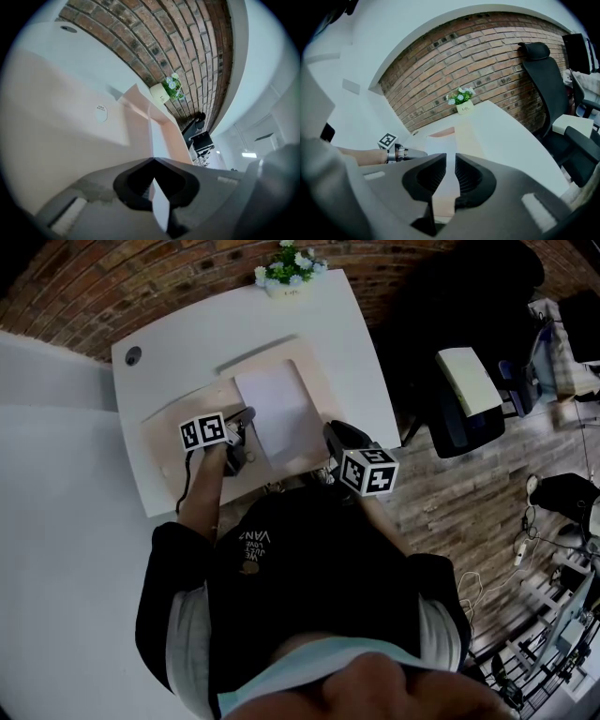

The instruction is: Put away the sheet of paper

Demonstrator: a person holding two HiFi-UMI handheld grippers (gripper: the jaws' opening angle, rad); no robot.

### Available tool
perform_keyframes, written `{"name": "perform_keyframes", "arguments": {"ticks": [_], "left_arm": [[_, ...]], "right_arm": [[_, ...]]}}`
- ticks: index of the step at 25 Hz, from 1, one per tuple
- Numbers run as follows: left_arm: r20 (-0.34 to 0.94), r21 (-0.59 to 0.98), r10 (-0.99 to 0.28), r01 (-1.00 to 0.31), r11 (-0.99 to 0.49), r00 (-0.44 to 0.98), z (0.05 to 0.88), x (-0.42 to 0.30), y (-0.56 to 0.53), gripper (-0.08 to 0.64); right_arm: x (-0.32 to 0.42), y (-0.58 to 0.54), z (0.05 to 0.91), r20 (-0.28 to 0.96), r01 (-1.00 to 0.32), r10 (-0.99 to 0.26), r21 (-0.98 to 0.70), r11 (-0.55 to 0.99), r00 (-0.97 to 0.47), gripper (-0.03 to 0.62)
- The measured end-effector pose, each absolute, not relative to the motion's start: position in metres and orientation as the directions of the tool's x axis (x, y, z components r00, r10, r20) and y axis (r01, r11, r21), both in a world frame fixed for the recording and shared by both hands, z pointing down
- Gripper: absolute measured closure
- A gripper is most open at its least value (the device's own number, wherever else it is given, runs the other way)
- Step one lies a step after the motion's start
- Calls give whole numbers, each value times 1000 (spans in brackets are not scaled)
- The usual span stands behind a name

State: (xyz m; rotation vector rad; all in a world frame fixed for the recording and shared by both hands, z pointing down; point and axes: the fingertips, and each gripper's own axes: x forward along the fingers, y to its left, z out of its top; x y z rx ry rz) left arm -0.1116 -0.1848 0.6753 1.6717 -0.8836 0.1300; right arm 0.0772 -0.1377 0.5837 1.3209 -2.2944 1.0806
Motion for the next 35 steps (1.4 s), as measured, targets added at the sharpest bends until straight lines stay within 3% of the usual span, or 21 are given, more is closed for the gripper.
{"name": "perform_keyframes", "arguments": {"ticks": [11, 14, 20, 35], "left_arm": [[530, 790, -472, -613, -30, 705, 675, -109, -185, 555], [534, 791, -468, -612, -20, 704, 674, -110, -184, 481], [573, 746, -476, -665, -31, 667, 672, -122, -182, 416], [555, 734, -543, -678, -37, 630, 657, -145, -176, 413]], "right_arm": [[77, -141, 584, 561, -827, -618, -470, 309, -550, 535], [73, -142, 584, 558, -822, -614, -474, 316, -558, 535], [66, -144, 581, 553, -816, -608, -474, 333, -569, 535], [51, -144, 577, 540, -794, -586, -472, 383, -604, 535]]}}
